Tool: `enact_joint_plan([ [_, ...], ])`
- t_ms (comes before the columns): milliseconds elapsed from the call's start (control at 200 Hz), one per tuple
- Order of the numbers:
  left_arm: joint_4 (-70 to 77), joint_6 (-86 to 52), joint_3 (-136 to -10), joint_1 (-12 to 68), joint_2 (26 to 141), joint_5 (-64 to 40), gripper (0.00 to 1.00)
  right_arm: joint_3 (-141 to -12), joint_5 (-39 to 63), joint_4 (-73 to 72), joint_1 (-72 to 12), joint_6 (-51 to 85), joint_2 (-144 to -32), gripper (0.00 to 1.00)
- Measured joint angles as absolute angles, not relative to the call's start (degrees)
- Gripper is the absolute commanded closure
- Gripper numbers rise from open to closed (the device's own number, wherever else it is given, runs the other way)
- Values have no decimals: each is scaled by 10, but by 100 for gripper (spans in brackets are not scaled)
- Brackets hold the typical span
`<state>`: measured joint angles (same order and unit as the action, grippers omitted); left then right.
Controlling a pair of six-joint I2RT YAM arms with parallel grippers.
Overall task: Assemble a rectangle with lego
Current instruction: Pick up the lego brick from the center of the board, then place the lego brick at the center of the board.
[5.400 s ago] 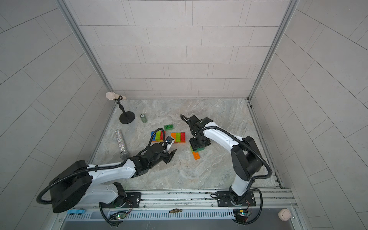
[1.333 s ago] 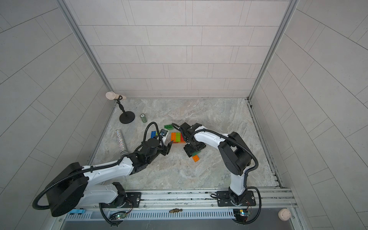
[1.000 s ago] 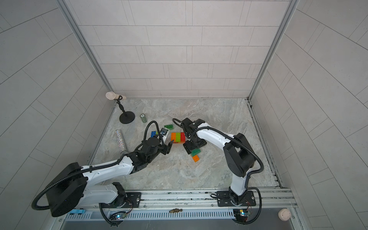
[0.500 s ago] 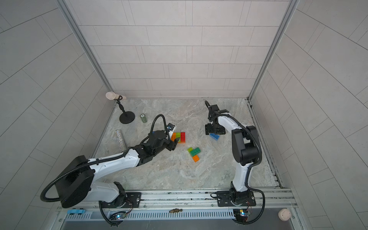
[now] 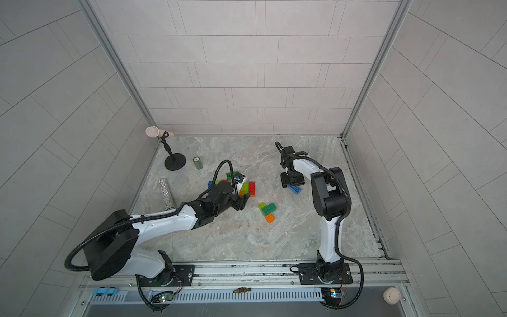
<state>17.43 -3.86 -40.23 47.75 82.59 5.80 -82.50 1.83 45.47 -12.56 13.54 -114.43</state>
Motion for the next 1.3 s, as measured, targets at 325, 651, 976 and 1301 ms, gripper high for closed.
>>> enact_joint_plan([
  [325,96,-87,-438,443,809,81,27,-825,19,458,-128,138,-1144,66],
  [651,50,-151,-481,397,761,47,20,-791,69,413,-133,163,-1047,74],
  [976,214,-257,-443,418,804,-95,12,-712,164,254,-190,236,-898,77],
  [1301,302,-270,-441,418,851,-196,19,-698,270,164,-213,258,-877,79],
])
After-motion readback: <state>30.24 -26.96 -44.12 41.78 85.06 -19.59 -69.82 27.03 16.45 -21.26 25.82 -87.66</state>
